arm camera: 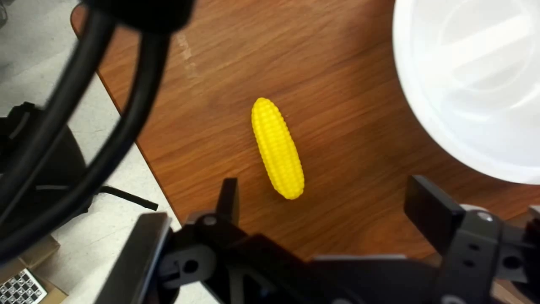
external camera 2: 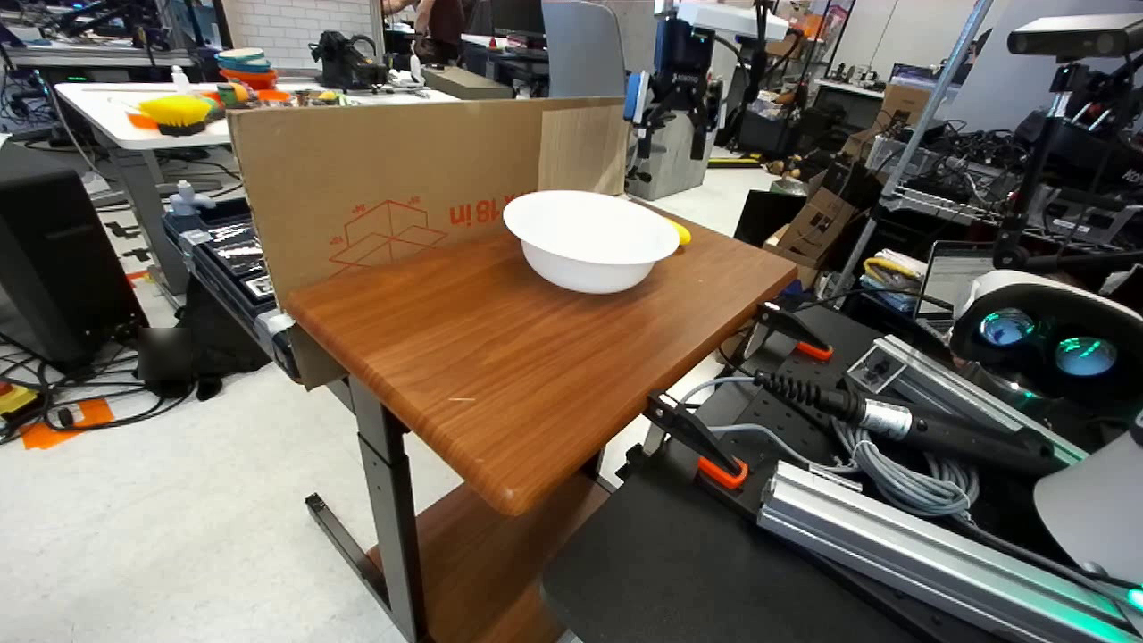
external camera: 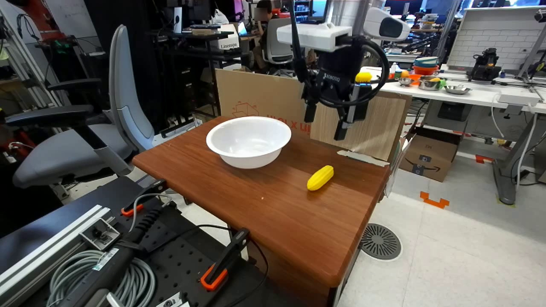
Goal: Put the yellow thing in the bowl
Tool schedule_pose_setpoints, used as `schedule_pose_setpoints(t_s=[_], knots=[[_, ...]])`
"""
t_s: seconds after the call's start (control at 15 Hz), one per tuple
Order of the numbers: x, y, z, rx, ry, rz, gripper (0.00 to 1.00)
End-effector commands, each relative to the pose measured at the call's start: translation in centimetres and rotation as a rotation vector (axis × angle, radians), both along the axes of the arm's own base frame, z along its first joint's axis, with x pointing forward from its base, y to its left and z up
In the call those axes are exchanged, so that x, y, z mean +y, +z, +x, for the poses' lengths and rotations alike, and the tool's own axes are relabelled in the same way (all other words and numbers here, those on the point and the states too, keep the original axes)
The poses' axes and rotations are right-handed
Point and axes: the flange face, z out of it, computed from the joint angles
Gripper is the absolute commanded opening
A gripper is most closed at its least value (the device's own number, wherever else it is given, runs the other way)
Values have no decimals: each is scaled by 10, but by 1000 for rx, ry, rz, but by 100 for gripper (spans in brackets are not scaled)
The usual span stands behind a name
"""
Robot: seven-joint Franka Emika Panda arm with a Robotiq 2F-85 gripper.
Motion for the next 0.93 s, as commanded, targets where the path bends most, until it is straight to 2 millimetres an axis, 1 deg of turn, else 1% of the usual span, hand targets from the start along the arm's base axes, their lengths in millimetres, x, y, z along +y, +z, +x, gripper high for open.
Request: schedule_pose_setpoints(t_s=[0.0, 0.2, 0.53, 0.67, 0.87], knots=[[-4, -20, 6, -17, 22, -13, 100], [-1, -35, -3, -8, 31, -12, 100], [-6, -60, -24, 26, 28, -2, 100], [-11, -69, -31, 42, 14, -1, 100], [-23, -76, -41, 58, -7, -1, 100]])
